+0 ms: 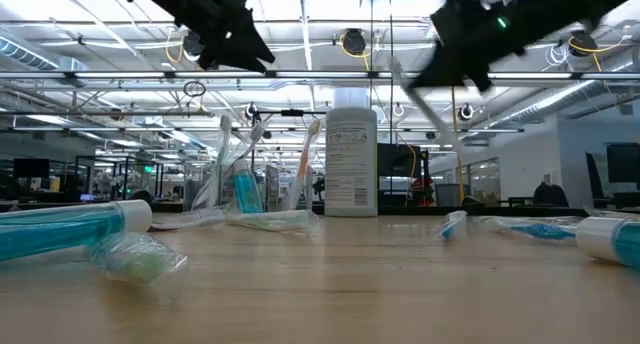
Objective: Pick & Place toothbrushing station
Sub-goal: Put the green toothbrush into the transparent organizer
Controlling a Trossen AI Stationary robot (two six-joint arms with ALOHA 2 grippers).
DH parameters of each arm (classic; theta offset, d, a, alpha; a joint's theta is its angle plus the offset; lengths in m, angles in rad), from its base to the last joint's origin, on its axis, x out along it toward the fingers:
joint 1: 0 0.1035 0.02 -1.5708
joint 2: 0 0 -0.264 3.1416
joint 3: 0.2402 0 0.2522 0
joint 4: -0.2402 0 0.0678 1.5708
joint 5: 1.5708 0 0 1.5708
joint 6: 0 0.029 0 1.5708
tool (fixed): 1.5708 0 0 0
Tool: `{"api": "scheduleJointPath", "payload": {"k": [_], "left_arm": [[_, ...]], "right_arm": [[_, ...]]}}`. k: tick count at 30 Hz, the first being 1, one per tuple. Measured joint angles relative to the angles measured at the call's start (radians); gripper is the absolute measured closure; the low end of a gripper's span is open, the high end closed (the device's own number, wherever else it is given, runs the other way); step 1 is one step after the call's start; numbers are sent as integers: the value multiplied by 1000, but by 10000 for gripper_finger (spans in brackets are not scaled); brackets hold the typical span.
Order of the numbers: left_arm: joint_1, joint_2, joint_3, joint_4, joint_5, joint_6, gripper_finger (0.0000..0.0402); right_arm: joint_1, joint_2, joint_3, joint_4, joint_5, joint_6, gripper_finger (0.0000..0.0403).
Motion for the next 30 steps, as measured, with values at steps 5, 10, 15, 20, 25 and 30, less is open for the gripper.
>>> {"api": "scheduleJointPath", "payload": {"k": [5,10,15,20,25,30], "left_arm": [[0,0,0,-101,0,-2,229],[0,0,0,-122,0,-13,229],[3,0,0,-96,-2,-11,229],[2,0,0,-68,-8,-11,229],[2,0,0,-75,-9,-11,229],[1,0,0,-82,-9,-3,229]], "right_arm": [[-81,151,-71,849,-215,-425,395],[-154,408,-40,1263,-396,-413,394],[-204,635,112,1250,-399,-351,394],[-216,802,254,1187,-395,-326,394],[-213,864,286,1062,-394,-305,394],[-213,863,281,860,-354,-249,394]]}}
